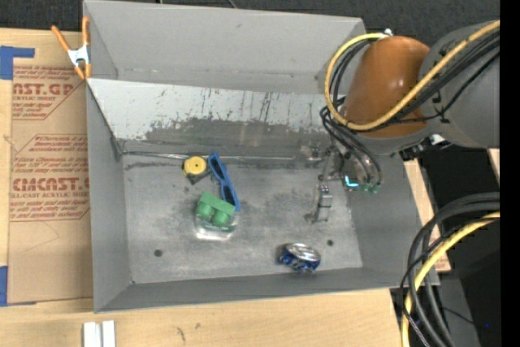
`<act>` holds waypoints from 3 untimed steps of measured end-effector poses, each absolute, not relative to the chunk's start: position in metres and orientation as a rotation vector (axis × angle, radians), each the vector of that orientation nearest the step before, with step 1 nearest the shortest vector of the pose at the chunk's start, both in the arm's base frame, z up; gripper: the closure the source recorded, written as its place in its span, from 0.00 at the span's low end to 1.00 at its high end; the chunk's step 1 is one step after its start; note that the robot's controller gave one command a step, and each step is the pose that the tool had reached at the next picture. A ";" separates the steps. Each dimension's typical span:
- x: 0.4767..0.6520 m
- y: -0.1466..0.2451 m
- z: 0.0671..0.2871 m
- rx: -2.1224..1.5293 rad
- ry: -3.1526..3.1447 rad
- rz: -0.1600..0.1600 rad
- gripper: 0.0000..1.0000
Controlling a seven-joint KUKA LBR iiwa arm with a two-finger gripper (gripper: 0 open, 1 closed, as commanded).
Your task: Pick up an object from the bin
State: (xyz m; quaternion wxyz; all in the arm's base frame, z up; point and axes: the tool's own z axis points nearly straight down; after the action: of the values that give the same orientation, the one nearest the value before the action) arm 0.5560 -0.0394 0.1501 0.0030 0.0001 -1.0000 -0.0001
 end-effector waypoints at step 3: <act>0.530 -0.099 0.078 1.346 -2.843 0.006 0.00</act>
Offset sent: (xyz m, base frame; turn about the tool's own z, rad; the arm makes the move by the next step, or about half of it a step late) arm -0.0445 -0.0308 -0.0801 -0.1744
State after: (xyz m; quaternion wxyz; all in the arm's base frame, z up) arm 0.5297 -0.0986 0.0778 -0.0020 0.4277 -0.9039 0.0020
